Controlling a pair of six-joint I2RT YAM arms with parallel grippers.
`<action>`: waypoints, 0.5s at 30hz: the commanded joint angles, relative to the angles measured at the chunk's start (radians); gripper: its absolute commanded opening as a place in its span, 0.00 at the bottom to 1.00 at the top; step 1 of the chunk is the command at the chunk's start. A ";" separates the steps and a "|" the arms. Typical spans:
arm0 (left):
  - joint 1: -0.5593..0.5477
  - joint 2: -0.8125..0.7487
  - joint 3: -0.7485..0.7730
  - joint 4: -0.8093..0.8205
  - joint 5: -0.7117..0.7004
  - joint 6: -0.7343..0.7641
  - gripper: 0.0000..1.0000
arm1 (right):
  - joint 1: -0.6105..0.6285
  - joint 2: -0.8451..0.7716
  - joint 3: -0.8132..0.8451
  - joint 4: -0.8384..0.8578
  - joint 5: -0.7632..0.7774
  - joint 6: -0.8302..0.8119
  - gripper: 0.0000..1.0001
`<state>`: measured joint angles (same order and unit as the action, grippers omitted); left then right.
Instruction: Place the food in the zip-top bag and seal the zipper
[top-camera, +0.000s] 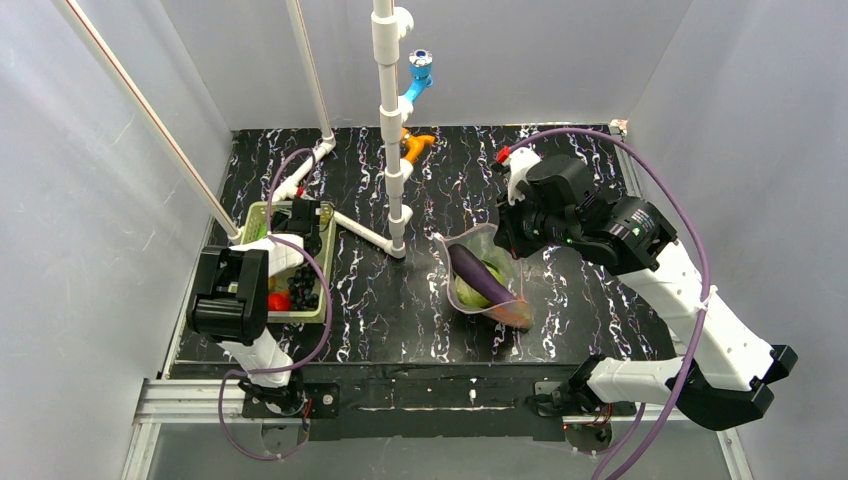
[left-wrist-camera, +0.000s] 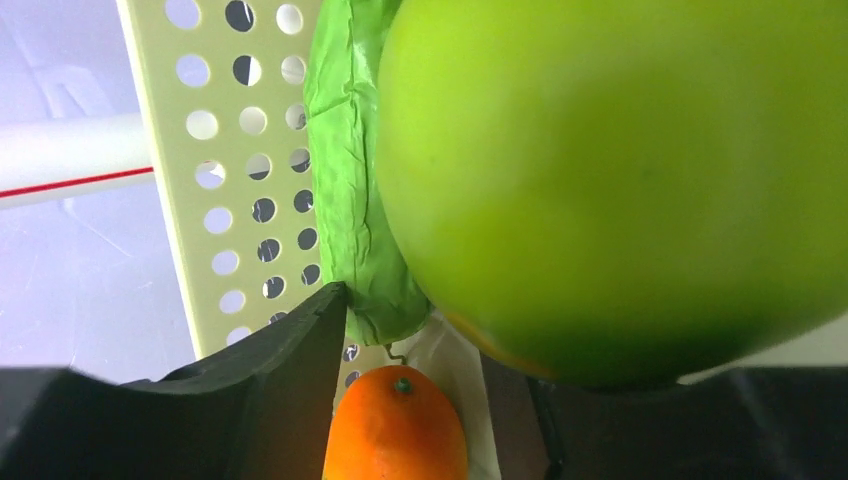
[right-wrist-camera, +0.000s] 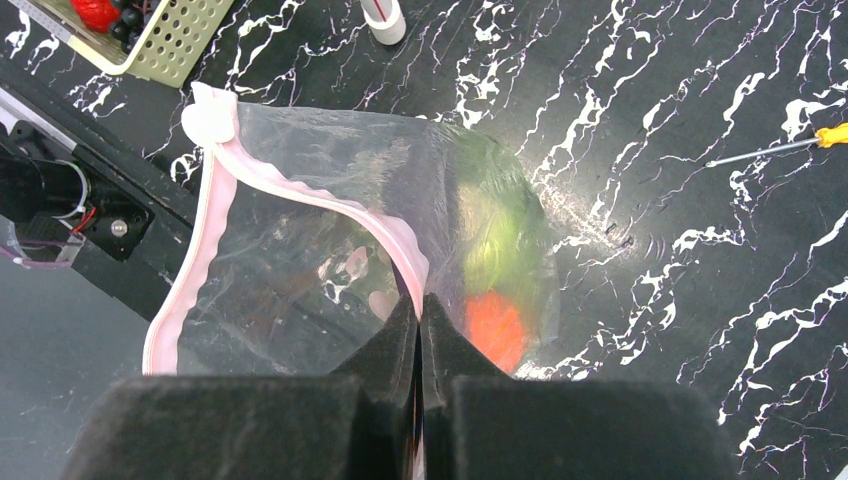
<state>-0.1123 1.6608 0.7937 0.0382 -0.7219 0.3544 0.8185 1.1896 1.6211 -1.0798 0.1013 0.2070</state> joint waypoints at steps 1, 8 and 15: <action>0.014 -0.042 0.018 -0.079 0.097 -0.080 0.46 | -0.003 -0.015 0.039 0.034 -0.019 0.001 0.01; 0.012 -0.093 0.047 -0.302 0.396 -0.206 0.50 | -0.004 -0.021 0.061 0.025 -0.010 0.003 0.01; 0.008 -0.252 0.005 -0.420 0.692 -0.340 0.53 | -0.003 -0.047 0.028 0.037 -0.007 0.001 0.01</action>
<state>-0.1021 1.5300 0.8307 -0.2539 -0.2671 0.1316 0.8185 1.1841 1.6287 -1.0946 0.0975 0.2077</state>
